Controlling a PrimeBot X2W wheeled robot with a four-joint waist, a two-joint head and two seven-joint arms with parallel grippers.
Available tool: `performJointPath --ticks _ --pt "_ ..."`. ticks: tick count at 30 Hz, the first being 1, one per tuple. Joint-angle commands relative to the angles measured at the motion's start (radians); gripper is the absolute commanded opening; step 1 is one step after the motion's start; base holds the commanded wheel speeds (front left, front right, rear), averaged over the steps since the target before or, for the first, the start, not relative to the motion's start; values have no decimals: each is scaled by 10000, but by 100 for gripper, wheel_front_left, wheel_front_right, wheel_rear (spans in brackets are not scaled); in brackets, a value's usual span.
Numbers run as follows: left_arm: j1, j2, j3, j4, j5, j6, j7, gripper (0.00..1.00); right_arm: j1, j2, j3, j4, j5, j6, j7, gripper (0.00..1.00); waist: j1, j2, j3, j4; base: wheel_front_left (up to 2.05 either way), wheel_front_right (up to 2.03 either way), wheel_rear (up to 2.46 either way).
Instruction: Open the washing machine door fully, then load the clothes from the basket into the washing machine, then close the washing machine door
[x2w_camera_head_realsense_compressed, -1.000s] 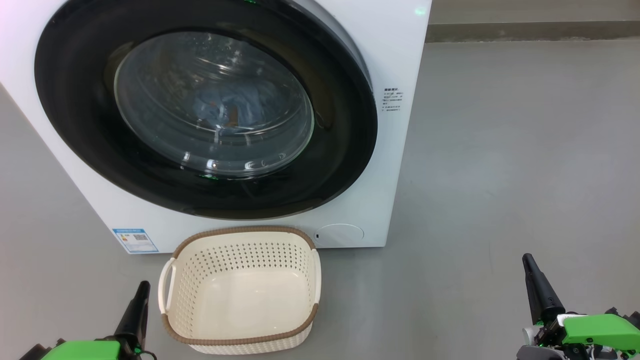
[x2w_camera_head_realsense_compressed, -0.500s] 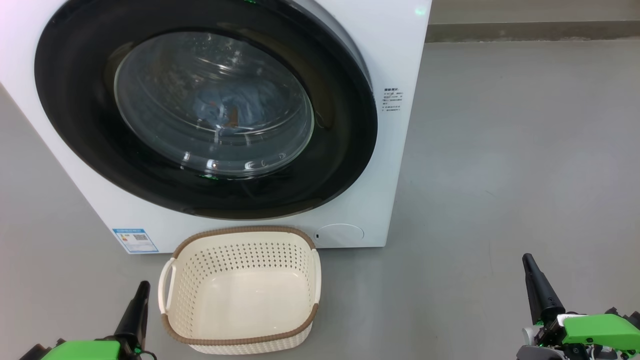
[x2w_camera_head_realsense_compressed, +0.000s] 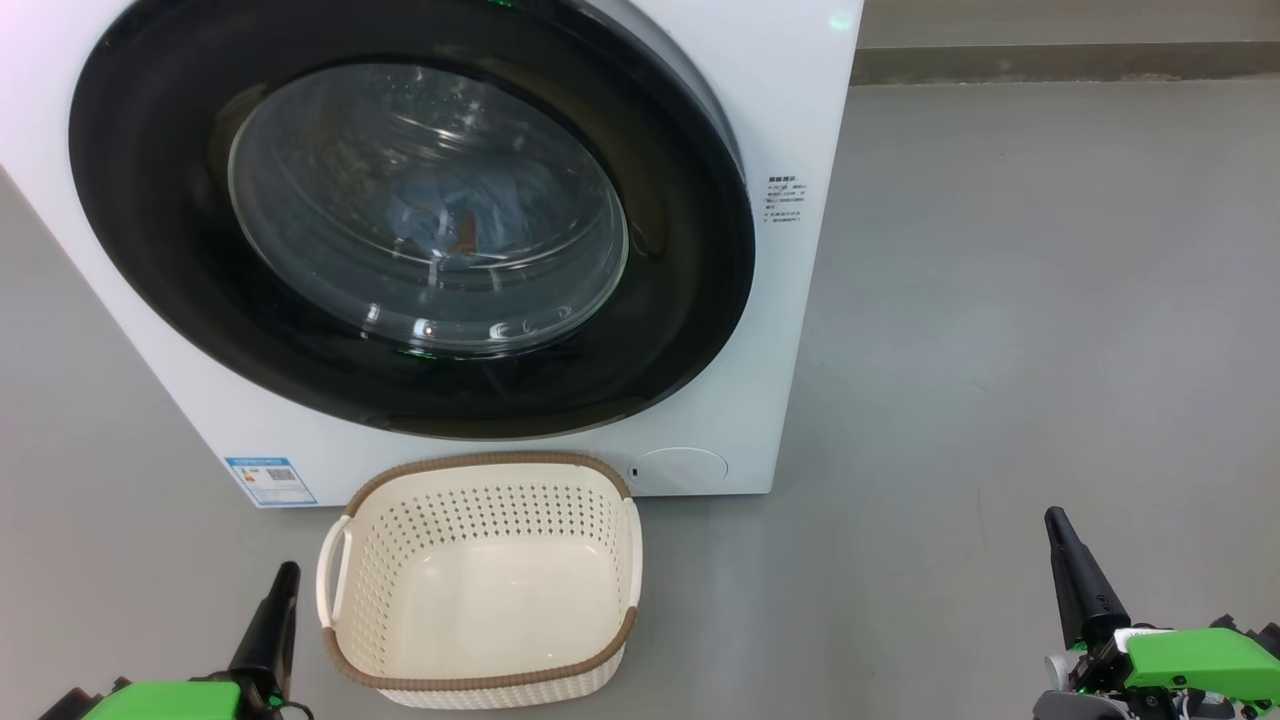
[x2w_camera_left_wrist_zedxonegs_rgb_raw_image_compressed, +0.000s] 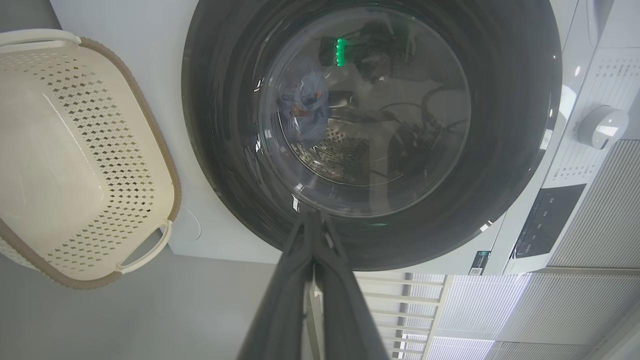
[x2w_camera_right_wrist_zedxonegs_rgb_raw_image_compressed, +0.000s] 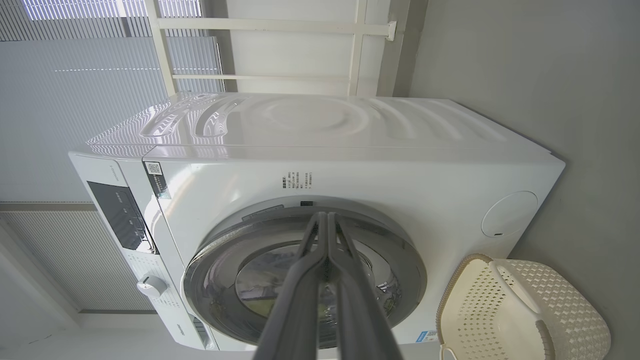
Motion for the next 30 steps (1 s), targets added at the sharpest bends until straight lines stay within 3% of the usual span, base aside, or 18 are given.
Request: performJointPath --ticks 1,30 --pt "-463 131 346 -289 -73 12 68 0 -365 -36 220 -291 26 16 90 0 0 0 0 0 0 0 0" --pt "-463 131 346 -289 -73 12 68 0 -365 -36 220 -291 26 16 90 0 0 0 0 0 0 0 0"
